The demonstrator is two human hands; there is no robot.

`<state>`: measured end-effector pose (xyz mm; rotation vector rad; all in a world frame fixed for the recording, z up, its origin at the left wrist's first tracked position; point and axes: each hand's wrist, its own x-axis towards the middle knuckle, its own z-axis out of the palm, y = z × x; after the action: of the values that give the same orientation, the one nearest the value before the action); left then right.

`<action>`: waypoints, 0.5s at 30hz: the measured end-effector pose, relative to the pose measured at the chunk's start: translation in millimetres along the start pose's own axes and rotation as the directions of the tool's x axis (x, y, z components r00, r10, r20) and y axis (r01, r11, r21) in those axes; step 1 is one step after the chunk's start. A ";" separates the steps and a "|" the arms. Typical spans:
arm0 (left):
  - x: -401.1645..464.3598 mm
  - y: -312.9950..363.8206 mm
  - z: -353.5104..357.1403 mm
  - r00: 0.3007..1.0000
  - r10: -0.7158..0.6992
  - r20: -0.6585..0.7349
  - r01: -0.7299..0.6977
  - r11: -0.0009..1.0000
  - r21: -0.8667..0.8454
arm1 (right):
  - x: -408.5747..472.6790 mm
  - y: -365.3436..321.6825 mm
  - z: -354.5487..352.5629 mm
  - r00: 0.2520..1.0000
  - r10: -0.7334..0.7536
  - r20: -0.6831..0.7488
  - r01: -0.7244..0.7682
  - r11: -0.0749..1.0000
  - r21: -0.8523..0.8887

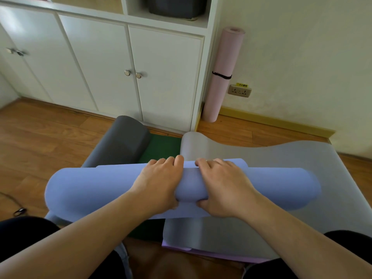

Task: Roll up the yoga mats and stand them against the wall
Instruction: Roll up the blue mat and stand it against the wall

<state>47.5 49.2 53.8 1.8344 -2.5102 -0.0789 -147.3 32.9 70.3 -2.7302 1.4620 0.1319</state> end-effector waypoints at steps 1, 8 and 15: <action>-0.2 -0.6 -2.5 1.000 -0.011 0.013 0.012 0.999 -0.032 | -0.1 0.1 0.3 1.000 0.003 0.013 -0.003 1.000 -0.018; -6.4 -2.6 -2.6 0.995 -0.003 0.098 0.009 0.998 -0.064 | 1.0 0.5 2.9 1.000 -0.014 -0.017 0.013 1.000 -0.012; -2.2 0.8 2.5 0.999 0.003 0.034 -0.004 0.999 0.038 | 0.9 -0.3 -2.3 1.000 0.006 0.020 -0.006 1.000 0.000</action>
<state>47.3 51.6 51.4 1.8584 -2.5552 -0.0633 -146.5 32.2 72.5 -2.7170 1.4652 0.1586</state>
